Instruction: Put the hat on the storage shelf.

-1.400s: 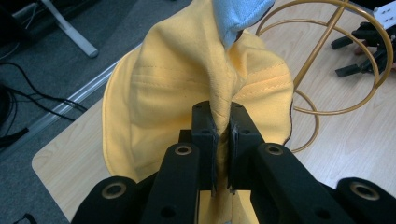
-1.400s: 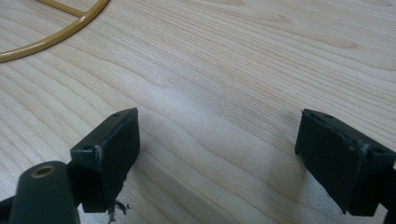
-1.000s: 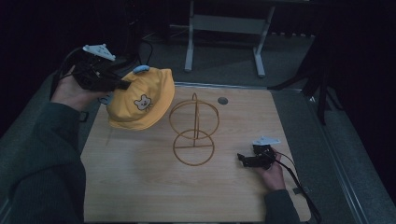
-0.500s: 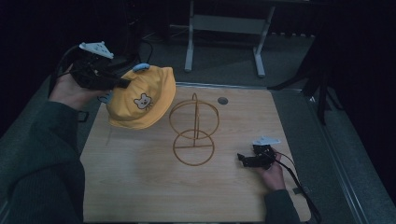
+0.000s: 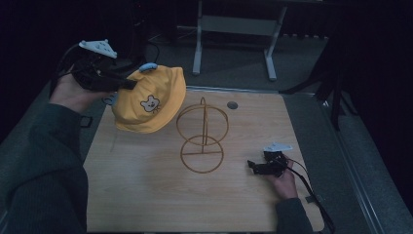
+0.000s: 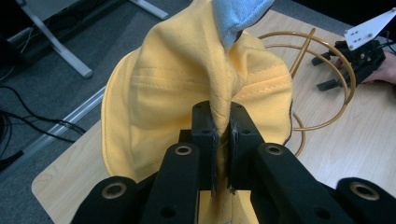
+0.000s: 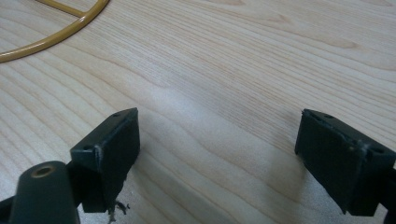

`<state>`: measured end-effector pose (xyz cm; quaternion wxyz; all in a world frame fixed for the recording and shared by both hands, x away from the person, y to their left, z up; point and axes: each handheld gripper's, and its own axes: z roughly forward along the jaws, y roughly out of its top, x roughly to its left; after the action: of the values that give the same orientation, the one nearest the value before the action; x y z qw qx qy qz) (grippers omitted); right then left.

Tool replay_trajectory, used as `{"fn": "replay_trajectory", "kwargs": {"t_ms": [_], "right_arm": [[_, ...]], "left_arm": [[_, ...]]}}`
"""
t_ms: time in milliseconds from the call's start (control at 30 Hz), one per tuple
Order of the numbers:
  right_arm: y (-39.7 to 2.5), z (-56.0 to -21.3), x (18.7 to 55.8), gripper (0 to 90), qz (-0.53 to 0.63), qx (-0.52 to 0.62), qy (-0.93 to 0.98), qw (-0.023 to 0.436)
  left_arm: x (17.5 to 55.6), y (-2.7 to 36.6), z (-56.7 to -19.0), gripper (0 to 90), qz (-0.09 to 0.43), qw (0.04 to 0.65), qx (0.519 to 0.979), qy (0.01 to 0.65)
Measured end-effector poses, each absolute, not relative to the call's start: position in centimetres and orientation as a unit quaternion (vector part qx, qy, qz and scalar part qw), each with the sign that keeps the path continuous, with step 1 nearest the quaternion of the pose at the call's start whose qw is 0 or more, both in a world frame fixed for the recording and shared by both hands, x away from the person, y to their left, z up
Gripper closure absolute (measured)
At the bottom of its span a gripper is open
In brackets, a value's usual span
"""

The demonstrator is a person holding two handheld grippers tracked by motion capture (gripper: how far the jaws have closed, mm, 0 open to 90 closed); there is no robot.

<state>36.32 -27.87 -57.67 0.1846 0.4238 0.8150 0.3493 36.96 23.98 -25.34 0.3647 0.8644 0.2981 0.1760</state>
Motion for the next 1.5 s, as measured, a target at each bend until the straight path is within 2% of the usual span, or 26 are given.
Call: {"fn": "replay_trajectory", "kwargs": {"t_ms": [933, 1500], "right_arm": [[-27.9, -57.7, 36.3, 13.8, 0.349, 0.424, 0.815, 0.185], [-27.9, -57.7, 36.3, 13.8, 0.349, 0.424, 0.815, 0.184]], "left_arm": [[36.6, 22.8, -25.0, 83.8, 0.161, 0.383, 0.869, 0.270], [36.6, 20.4, -24.5, 83.8, 0.155, 0.377, 0.881, 0.239]]}}
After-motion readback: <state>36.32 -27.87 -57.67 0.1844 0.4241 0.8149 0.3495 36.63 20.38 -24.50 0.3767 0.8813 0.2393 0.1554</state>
